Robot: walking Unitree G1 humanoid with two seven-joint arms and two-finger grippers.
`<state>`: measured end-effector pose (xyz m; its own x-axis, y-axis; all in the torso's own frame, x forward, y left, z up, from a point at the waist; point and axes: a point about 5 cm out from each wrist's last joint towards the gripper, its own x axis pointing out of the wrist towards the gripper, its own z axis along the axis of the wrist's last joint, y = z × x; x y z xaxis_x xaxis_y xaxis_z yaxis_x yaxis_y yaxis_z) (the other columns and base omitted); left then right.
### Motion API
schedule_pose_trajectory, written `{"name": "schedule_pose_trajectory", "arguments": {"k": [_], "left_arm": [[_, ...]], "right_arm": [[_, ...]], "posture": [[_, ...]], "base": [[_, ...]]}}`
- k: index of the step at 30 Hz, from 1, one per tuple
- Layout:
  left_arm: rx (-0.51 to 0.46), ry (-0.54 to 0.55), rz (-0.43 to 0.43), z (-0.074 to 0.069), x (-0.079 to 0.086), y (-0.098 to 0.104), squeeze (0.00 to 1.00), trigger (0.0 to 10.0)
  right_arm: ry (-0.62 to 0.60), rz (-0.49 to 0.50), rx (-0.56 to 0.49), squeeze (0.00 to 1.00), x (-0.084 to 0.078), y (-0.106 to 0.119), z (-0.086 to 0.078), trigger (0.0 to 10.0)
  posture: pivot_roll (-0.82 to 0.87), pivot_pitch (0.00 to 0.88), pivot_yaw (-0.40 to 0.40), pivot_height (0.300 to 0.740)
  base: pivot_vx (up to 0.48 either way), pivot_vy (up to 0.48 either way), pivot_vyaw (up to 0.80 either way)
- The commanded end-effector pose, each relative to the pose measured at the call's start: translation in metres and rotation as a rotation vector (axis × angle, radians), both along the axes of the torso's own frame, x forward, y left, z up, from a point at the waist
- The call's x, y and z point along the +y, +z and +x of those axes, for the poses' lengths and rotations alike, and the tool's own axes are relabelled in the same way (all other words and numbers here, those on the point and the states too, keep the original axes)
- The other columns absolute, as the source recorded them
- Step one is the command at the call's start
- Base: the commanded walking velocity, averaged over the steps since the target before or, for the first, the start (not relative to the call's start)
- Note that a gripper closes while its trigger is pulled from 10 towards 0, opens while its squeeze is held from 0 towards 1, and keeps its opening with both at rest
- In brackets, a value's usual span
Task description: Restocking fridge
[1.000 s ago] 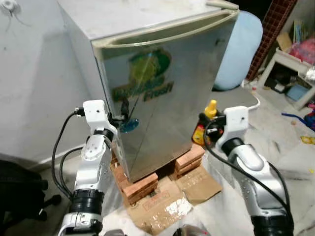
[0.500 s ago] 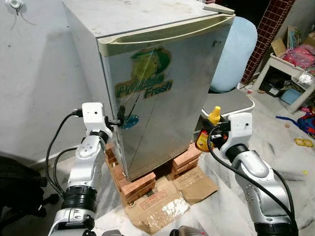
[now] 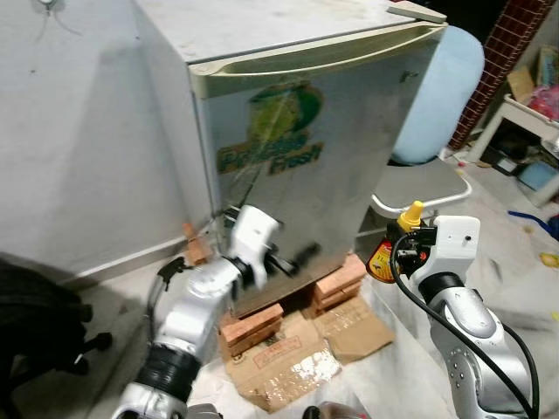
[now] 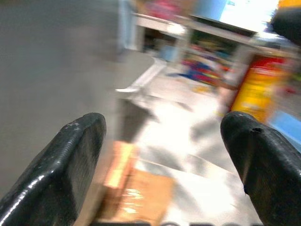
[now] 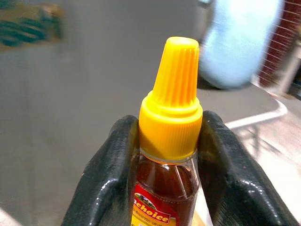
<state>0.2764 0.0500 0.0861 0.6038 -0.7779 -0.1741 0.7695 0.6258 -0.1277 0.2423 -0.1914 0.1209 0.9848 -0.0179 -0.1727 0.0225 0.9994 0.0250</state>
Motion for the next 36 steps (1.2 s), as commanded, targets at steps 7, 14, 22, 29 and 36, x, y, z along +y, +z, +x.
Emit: {"name": "schedule_pose_trajectory", "arguments": {"k": [7,14,22,29,36], "left_arm": [[-0.072,0.112,0.078,0.001,0.014,0.005,0.00,10.0],[-0.056,0.331,0.105,0.000,0.050,0.001,0.00,10.0],[0.022,0.263,0.115,-0.036,0.064,-0.001,0.00,10.0],[0.014,0.278,0.131,-0.035,0.066,-0.002,0.00,10.0],[-0.017,0.320,0.141,-0.029,0.071,0.007,0.00,10.0]], "right_arm": [[-0.150,-0.007,0.005,0.00,-0.020,0.005,-0.004,10.0],[-0.149,-0.007,0.004,0.00,-0.019,0.006,-0.004,10.0],[-0.139,0.008,0.024,0.00,-0.014,0.002,0.002,10.0],[-0.135,0.009,0.025,0.00,-0.012,0.003,0.005,10.0],[-0.137,0.014,0.022,0.00,-0.010,0.003,0.008,10.0]], "posture": [[-0.04,0.000,-0.030,0.740],[-0.04,0.000,-0.031,0.740],[-0.01,0.000,-0.043,0.740],[0.00,0.000,-0.044,0.740],[0.00,0.000,-0.038,0.740]], "base": [[0.000,0.000,0.00],[0.000,0.000,0.00],[-0.172,0.263,-0.67],[-0.269,0.401,-0.80],[-0.148,0.382,-0.33]]}}
